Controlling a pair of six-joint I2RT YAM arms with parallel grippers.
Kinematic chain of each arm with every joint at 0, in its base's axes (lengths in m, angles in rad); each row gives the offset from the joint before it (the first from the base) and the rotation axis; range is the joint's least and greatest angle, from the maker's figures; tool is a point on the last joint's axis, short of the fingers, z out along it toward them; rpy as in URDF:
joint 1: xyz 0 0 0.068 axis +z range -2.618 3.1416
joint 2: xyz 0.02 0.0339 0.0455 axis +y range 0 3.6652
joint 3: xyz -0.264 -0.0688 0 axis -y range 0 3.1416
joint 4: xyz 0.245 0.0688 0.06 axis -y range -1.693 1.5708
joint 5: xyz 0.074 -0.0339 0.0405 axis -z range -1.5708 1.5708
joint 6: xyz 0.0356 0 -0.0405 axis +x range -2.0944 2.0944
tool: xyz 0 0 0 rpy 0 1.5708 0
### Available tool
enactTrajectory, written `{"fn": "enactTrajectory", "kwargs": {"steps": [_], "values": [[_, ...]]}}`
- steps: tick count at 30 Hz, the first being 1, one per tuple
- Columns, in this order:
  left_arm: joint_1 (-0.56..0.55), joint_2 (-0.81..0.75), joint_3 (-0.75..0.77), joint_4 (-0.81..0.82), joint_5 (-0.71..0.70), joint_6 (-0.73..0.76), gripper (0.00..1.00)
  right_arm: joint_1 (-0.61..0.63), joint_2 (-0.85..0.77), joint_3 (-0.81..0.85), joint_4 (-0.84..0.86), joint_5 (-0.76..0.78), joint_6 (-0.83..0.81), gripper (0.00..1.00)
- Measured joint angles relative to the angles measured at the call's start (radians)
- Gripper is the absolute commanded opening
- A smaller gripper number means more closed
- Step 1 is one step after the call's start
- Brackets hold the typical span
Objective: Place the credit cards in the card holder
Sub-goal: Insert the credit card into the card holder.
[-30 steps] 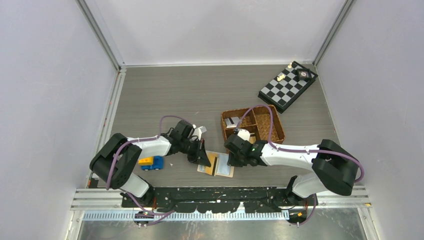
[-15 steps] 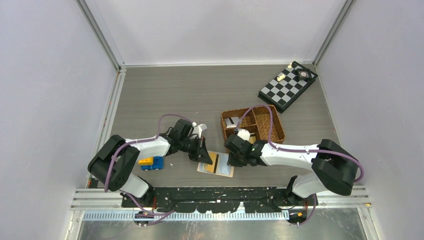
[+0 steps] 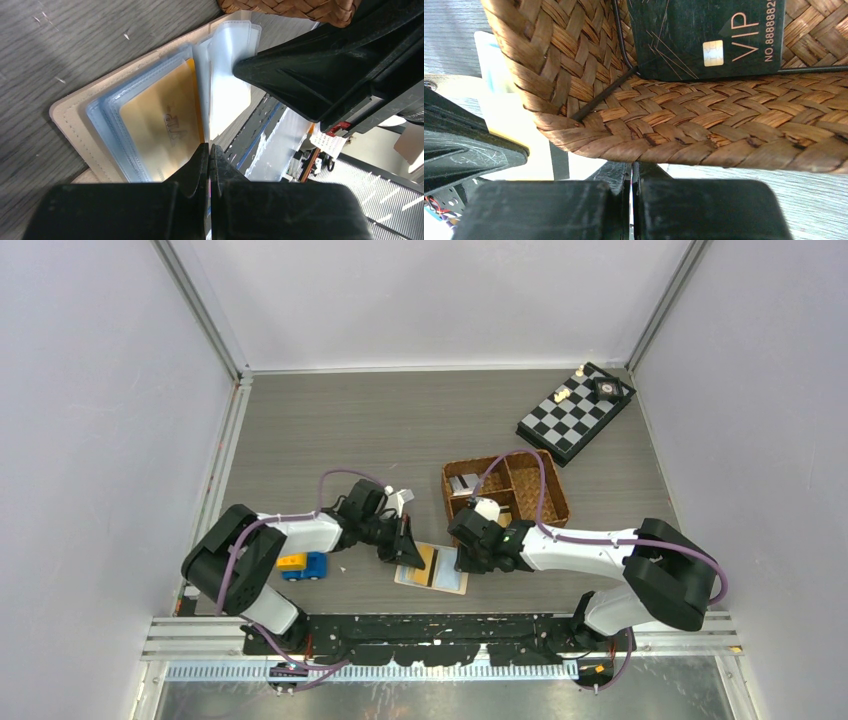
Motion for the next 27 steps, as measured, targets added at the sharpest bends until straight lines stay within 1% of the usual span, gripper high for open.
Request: {"fn": "enactTrajectory", "kwargs": {"steps": [11, 27], "values": [[0.026, 0.053, 0.003, 0.014, 0.019, 0.029, 0.0, 0.0, 0.0, 0.0, -0.001, 0.0, 0.001, 0.0], [0.034, 0.089, 0.031, 0.008, 0.048, 0.085, 0.0, -0.003, 0.002, 0.001, -0.001, -0.006, 0.003, 0.01]]}}
